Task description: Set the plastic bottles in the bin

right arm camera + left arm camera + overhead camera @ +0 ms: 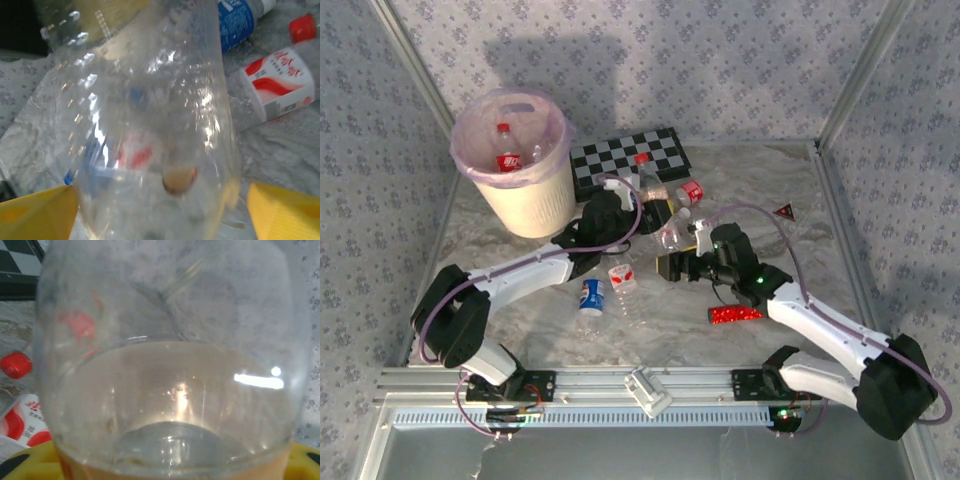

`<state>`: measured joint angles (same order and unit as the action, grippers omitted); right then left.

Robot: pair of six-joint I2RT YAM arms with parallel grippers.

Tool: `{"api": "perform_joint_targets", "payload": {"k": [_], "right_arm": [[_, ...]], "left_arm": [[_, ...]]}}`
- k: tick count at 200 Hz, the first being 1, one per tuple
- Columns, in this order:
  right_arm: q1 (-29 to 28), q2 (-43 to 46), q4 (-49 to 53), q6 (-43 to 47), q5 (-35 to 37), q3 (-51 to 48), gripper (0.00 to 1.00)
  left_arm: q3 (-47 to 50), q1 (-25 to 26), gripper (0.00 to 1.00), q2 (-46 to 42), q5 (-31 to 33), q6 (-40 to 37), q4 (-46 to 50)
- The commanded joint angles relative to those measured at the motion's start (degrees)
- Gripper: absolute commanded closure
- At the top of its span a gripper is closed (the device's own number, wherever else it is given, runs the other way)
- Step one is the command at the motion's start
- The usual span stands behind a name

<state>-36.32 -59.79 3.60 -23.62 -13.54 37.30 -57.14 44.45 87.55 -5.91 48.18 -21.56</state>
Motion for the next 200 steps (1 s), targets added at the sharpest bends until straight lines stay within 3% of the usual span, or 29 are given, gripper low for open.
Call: {"api": "perform_joint_targets", "payload": {"k": [1,26,51,89,105,164,200], "right_arm": [[1.1,3.5,6.7,1.8,4.3,1.7,0.0],[4.2,8.2,11.1,2.7,6.7,1.5,0.0],[8.4,11.0,14.3,2.6,6.6,0.9,0.0],[10.1,12.0,14.8,1.2,5.9,-1.1,0.0],[10.1,12.0,14.3,0.5,5.7,-1.6,0.0],[10.5,11.1,15.1,0.5,6.2,-1.4,0.0],[10.6,11.1,16.1,0.5,6.5,-1.1,0.0]], "left_arm": [[-2.8,-0.9,0.6,0.0,1.2,-1.9,1.3],[-5.2,-1.7,0.61,-1.5,0.5,-4.9,5.5],[-11.6,-3.0,0.63,-4.5,0.7,-12.6,15.2],[-24.3,-8.7,0.85,-10.0,2.3,-23.5,28.9],[-29.8,-13.5,1.0,-11.4,2.2,-26.9,34.2],[-39.8,-38.5,1.0,-8.9,-0.8,-30.2,43.2],[-47.5,-43.5,1.0,-0.9,-2.9,-38.2,51.9]]}}
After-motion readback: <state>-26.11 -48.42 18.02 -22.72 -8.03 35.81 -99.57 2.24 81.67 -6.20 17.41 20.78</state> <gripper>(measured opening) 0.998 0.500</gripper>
